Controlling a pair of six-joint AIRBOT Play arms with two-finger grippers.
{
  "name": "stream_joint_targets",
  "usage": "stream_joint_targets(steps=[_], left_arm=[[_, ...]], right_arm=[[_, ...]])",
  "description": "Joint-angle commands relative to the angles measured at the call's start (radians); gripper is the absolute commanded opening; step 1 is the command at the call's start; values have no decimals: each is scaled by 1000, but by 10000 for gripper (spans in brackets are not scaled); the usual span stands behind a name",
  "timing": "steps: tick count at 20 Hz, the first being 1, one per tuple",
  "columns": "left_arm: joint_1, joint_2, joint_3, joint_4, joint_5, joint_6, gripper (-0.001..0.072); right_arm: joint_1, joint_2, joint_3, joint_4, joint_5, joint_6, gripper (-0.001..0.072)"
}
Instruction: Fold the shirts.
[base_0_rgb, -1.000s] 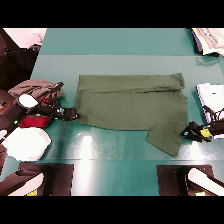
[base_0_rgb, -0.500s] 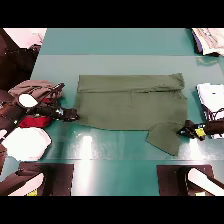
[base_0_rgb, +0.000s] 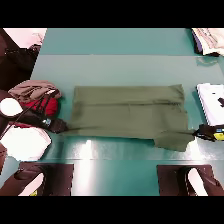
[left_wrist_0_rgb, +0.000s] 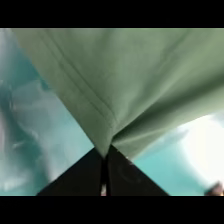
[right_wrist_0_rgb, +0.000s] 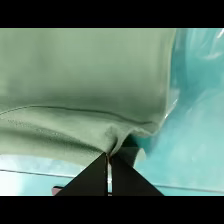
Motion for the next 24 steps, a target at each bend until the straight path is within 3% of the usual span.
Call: stream_joint_targets(steps=[1,4,9,13,20,21,22,23,24], left_arm=[[1,71,-13,28,-69,-48,26],[1,52,33,27,100,-58,25],[1,-129,101,-38,322,-72,25],[1,-294,188,-42,428,-72,26],[1,-434,272,-67,621,-84,28],[1,-433,275,-80,651,-84,159],[1,-433,287,-94,663,-84,514],[1,-433,306,-97,660,-91,700],[1,-433,332,-97,649,-98,700]], right_arm=[[32,122,40,20,28,-1,19],[132,68,111,97,-84,18,18],[317,-248,305,99,-245,18,18],[348,-481,454,100,-271,44,18],[348,-704,616,117,-314,90,26],[344,-731,640,145,-341,92,103],[335,-758,666,192,-363,92,346],[330,-780,694,235,-374,92,481],[317,-800,724,270,-365,92,491]])
